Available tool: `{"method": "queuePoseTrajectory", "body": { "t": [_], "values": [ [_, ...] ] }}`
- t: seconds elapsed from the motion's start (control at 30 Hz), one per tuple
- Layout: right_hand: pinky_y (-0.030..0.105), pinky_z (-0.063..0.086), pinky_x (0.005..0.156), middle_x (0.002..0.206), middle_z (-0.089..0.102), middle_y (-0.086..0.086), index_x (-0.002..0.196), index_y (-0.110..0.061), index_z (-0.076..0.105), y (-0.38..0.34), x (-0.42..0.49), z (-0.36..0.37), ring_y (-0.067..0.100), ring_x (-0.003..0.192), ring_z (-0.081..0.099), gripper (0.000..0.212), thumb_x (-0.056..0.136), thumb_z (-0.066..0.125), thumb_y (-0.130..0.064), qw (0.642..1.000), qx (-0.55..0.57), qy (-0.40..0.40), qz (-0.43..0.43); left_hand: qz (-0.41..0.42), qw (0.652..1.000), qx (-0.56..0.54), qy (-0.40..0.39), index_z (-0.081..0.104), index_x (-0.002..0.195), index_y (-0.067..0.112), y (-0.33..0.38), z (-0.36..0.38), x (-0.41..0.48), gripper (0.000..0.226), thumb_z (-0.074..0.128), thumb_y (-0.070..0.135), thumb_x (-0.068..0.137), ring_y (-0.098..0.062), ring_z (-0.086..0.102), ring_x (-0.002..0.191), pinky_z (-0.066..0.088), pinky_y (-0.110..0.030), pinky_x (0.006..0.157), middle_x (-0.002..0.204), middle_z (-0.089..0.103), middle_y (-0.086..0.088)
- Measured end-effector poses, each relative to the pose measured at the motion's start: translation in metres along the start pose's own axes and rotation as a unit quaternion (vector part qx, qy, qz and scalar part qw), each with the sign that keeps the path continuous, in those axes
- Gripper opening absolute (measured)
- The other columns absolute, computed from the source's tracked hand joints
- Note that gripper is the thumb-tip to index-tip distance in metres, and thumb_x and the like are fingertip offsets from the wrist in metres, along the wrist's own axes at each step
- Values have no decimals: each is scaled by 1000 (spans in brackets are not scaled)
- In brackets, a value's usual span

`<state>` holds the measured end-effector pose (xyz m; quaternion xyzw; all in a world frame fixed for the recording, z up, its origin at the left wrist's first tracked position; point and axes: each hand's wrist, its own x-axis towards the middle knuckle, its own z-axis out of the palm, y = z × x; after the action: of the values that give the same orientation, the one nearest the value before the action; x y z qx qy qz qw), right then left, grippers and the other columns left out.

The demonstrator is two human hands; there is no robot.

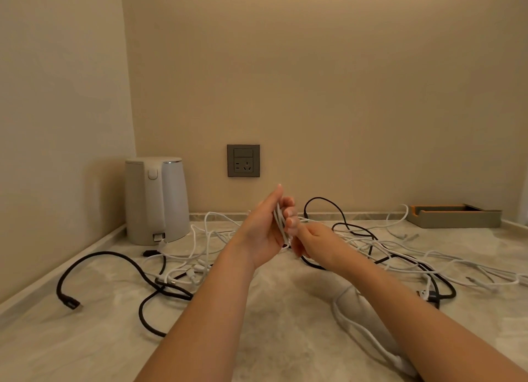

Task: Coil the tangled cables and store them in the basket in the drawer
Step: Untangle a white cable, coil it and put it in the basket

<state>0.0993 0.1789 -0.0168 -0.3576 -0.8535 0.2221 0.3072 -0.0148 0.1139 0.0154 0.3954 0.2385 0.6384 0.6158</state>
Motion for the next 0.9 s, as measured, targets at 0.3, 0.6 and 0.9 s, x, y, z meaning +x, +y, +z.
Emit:
{"method": "queuePoseTrajectory", "body": {
  "t": [0.3,0.6,0.9],
  "values": [
    [41,47,73,79,55,-1,91,-15,53,-33,-24,5,26,78,53,25,100,34,-29,960,-252,-66,-103,135,976,-36,170,51,76,9,16,-22,2,40,35,35,102,-6,49,39,41,-14,39,49,49,2],
    [29,33,60,85,62,-9,87,-23,66,-49,-26,-17,16,77,55,30,94,47,-46,924,-310,145,-174,82,917,326,217,55,78,-1,5,-23,3,47,33,32,104,-9,57,38,48,-19,40,51,58,-6],
    [32,39,61,66,55,1,84,-21,60,-15,-11,-26,13,62,48,25,79,65,-45,972,-37,124,-198,-143,943,300,-2,44,56,9,0,-3,-8,76,13,66,93,-11,38,38,29,-18,36,47,43,-2]
  ]
}}
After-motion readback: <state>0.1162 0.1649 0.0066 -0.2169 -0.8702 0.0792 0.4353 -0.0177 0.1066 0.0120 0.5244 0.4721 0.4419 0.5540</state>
